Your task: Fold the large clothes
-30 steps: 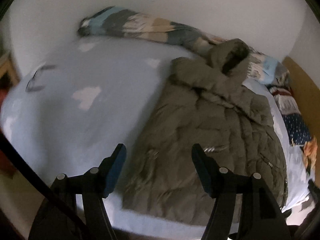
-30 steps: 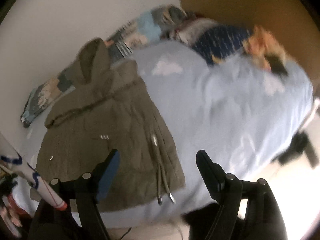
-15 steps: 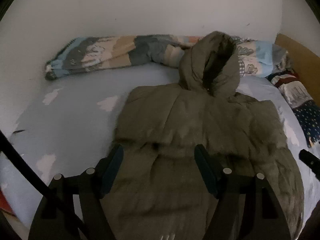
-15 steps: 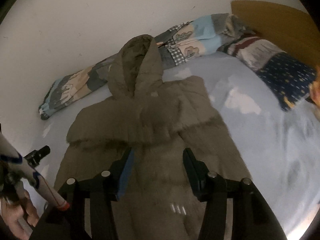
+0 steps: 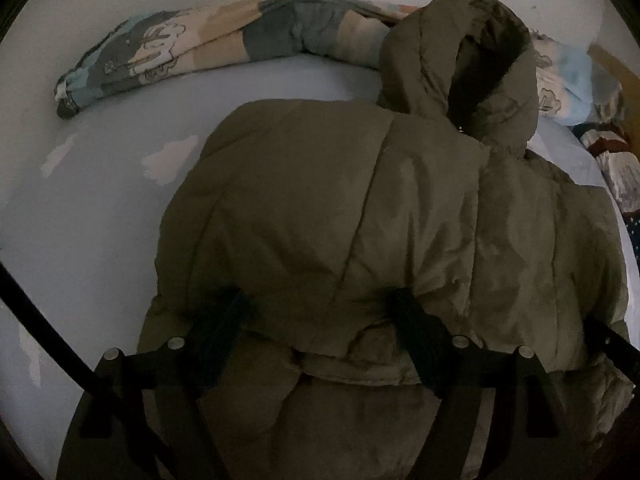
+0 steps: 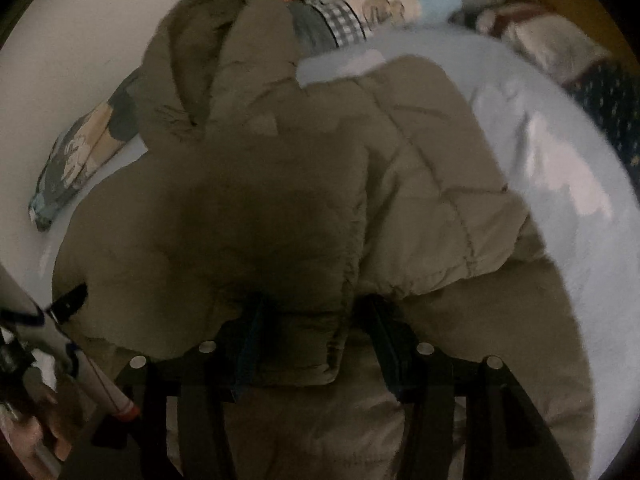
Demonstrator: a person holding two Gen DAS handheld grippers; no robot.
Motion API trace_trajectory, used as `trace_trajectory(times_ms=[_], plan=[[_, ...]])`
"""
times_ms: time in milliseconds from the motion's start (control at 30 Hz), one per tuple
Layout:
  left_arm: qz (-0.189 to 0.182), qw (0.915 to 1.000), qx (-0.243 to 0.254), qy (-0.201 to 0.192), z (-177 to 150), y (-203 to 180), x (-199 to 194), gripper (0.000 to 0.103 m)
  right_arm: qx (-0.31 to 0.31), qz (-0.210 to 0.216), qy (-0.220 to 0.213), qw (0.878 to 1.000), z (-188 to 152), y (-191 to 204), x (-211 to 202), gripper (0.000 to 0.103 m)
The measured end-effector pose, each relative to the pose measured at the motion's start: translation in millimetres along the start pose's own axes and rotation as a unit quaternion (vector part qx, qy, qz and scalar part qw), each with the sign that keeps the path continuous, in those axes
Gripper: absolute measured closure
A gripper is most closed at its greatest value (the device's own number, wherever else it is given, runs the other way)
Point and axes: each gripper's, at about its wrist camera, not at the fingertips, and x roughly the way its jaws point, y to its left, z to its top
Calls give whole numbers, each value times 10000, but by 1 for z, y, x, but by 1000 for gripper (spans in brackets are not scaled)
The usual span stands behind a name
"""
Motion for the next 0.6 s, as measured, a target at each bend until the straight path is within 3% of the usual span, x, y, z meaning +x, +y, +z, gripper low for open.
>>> trace_trajectory(times_ms=[167, 300, 400, 500, 600], plan=[[-146, 9992, -78, -363, 1, 4, -42, 27, 48, -156, -55, 9999, 3, 5, -15, 44], [-229, 9981, -32, -578, -5, -1, -70, 27, -143, -219, -588, 9979, 1, 21, -55, 43], [-277, 9988, 155, -384, -17, -12, -67, 27, -361, -98, -857, 9956, -4, 33, -73, 43], [-298, 9989, 360, -65, -25, -26, -52, 27, -474, 59, -752, 9960, -12, 43, -67, 43], [-220, 9981, 558, 172, -31, -39, -37, 27, -639, -82, -574, 9963, -18, 49, -53, 43]])
